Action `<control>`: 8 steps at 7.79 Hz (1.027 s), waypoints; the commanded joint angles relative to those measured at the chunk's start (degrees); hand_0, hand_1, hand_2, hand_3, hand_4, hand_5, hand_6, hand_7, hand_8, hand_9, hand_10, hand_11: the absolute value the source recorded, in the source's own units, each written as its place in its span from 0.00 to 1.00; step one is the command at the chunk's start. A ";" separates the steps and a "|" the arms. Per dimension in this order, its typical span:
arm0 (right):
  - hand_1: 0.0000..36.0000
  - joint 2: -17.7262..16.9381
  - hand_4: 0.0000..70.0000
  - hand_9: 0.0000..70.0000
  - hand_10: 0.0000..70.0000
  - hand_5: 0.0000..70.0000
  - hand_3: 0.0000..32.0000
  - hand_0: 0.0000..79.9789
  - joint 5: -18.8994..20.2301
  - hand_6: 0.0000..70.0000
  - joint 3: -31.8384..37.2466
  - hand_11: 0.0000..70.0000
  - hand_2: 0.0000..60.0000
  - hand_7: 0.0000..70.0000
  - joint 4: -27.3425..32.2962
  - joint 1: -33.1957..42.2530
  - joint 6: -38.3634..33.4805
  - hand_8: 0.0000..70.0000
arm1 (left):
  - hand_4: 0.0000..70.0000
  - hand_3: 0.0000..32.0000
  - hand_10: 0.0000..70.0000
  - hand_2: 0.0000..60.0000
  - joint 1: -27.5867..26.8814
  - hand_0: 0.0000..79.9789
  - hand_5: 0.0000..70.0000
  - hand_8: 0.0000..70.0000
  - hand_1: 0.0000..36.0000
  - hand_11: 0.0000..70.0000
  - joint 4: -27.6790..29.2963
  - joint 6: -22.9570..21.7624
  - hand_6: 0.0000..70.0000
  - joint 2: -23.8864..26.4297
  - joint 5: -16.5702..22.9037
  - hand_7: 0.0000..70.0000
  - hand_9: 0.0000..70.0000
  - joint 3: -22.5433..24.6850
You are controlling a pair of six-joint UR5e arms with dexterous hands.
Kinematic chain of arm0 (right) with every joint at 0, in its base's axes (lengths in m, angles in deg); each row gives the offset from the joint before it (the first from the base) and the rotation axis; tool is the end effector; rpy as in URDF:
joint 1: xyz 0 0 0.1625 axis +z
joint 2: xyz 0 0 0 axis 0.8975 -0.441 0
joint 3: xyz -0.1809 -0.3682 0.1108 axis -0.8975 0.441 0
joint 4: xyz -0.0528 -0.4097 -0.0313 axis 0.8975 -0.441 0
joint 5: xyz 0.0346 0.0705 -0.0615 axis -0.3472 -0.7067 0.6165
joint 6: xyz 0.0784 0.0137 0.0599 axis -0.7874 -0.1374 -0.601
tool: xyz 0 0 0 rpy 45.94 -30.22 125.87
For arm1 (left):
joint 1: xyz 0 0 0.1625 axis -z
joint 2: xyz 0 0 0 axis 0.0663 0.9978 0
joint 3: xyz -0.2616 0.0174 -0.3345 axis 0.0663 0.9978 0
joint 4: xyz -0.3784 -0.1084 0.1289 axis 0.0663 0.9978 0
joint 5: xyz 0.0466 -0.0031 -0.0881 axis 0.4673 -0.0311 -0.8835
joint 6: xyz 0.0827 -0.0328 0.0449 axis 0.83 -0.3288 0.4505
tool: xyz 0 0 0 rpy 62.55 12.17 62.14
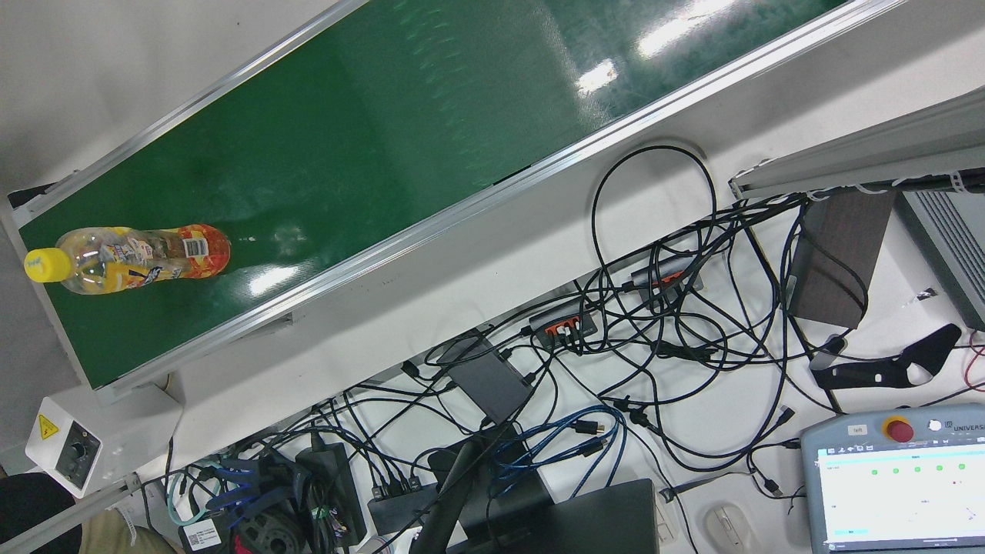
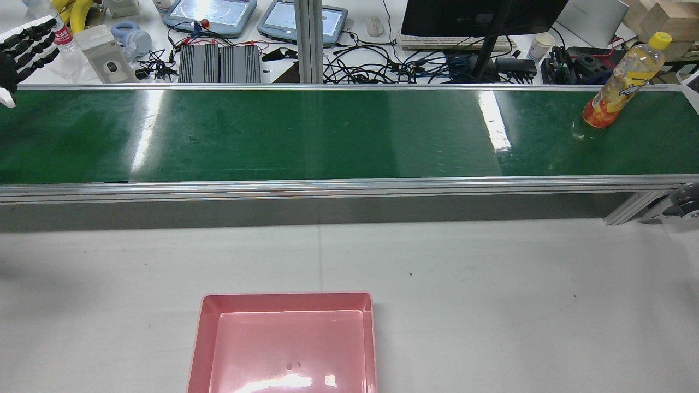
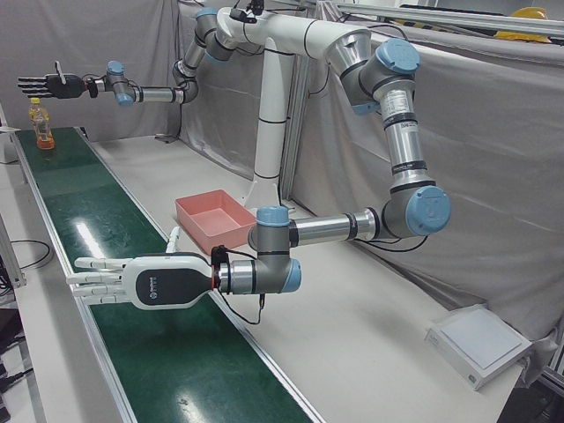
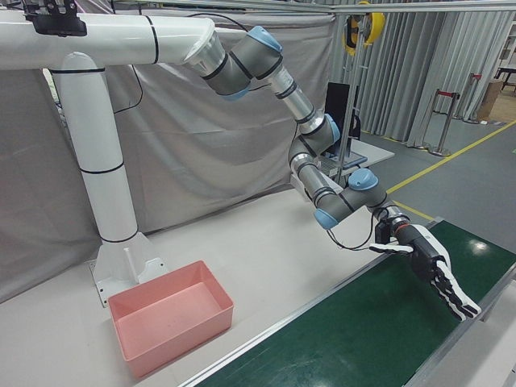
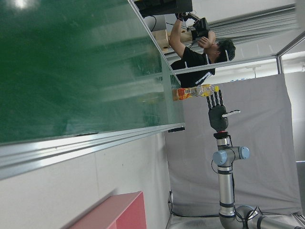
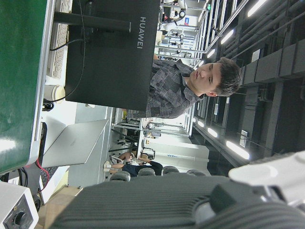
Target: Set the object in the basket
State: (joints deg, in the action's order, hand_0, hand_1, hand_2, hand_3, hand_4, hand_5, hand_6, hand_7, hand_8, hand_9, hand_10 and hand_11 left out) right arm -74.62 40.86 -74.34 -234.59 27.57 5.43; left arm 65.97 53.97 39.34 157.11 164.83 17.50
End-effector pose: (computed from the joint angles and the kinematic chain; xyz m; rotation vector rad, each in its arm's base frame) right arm 0.1441 -0.4841 0.6627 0.1237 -2.1169 2.2297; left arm 0.0907 -0.6281 0.5373 -0.0656 2.3125 -1.5101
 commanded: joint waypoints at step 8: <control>0.00 0.00 0.00 0.00 0.00 0.00 0.00 0.00 0.00 0.00 0.00 0.00 0.00 0.00 -0.06 0.00 0.05 0.00 | 0.15 0.00 0.03 0.00 -0.16 0.69 0.11 0.00 0.06 0.06 -0.34 0.05 0.00 0.28 -0.06 0.00 0.00 0.07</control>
State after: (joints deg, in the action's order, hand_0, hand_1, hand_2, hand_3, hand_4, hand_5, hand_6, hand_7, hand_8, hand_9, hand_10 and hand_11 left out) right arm -74.70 40.86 -74.34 -234.58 27.57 5.47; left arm 65.88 53.68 39.34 157.38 164.80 17.56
